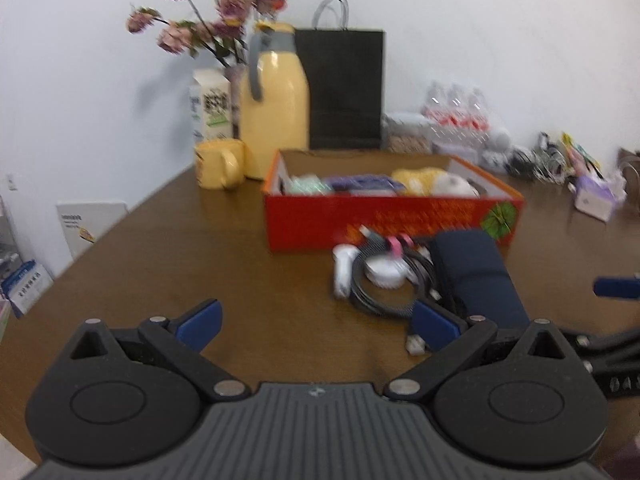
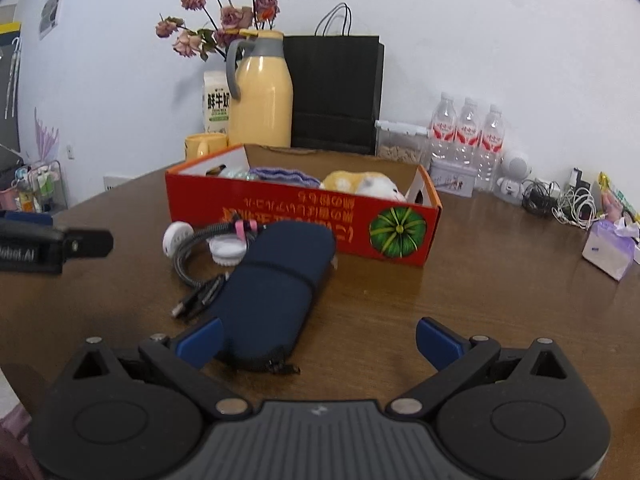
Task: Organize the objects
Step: 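Move both tools back over the remaining table items, then grasp the white bottle cap with the left tool while the right tool grasps the black USB cable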
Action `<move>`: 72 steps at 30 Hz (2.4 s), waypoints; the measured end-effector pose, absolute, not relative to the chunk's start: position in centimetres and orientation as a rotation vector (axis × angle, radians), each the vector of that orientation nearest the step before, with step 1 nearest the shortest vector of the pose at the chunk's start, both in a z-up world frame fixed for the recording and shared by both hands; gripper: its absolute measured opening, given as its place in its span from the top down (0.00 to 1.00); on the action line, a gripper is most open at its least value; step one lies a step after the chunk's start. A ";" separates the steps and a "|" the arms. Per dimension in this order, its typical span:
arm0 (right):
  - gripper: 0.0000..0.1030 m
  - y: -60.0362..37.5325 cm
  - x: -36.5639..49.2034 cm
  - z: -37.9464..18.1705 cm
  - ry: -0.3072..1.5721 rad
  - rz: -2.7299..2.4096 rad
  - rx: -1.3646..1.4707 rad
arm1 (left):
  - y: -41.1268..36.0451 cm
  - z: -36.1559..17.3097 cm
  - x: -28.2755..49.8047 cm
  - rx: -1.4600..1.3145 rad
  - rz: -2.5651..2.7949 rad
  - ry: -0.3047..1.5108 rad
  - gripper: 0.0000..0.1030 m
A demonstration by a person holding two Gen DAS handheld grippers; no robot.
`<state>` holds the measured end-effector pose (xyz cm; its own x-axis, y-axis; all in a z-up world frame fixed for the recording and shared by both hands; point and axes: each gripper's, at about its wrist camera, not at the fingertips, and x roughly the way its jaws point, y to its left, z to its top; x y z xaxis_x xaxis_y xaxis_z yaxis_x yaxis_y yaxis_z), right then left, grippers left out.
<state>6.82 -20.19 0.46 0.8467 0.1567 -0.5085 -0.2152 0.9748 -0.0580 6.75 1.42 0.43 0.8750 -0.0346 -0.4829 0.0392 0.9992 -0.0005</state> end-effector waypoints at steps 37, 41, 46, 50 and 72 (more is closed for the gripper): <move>0.01 -19.3 7.4 0.5 0.495 0.265 -0.101 | 2.4 -0.7 6.2 -0.001 -0.062 0.515 0.72; 0.14 -17.2 7.4 1.4 0.474 0.333 -0.103 | 4.2 -0.6 5.9 -0.008 -0.024 0.509 0.72; 0.44 -14.0 8.2 1.4 0.501 0.404 -0.130 | 6.2 -0.7 5.8 -0.028 -0.004 0.499 0.72; 0.64 -11.6 9.0 0.8 0.547 0.430 -0.148 | 7.3 -0.7 5.6 -0.046 -0.008 0.486 0.72; 0.81 -8.9 12.1 -1.3 0.674 0.332 -0.149 | 9.8 -1.9 5.8 -0.112 -0.046 0.488 0.72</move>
